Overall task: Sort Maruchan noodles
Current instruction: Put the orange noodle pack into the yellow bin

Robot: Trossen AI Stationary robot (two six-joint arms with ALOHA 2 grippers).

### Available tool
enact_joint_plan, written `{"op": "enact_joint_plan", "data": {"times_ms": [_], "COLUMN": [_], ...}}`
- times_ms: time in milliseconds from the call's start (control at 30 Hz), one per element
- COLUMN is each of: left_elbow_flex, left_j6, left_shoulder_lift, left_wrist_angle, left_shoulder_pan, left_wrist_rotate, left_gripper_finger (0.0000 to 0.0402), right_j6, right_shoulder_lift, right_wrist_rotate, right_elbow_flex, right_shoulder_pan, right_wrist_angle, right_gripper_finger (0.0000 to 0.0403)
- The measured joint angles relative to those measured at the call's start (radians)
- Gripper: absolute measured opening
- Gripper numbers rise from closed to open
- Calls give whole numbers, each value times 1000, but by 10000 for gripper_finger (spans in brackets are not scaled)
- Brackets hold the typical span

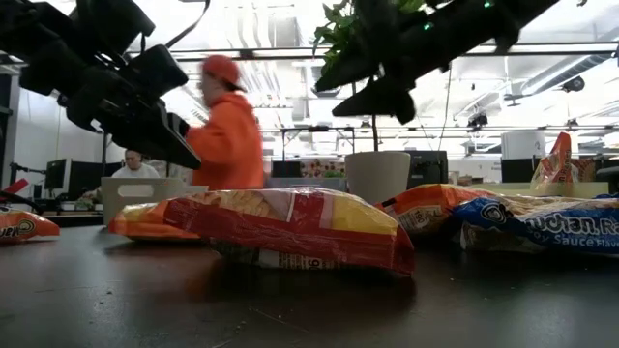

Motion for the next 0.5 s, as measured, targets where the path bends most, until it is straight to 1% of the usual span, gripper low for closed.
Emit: {"op": "enact_joint_plan", "data": {"times_ms": [100,300,500], "left_elbow_flex": [0,1,1], "left_j6": [-20,-154,-260], "left_shoulder_lift": [-2,-5,14], "left_wrist_angle": [-12,-107,-98], "left_shoulder_pan": [-21,-96,-215], "left_wrist_rotate": [0,24,27], "left_gripper_finger": [0,0,0], "right_j6": [-17,-14,16], "right_shoulder_lift": [58,171,265], "right_wrist_rotate": [-14,-128,-151], "right_elbow_flex": [46,163,312], "right_shoulder_pan": [-3,-30,-64], "right_wrist_angle": [-1,-7,-157], "right_gripper_finger": [273,268,261]}}
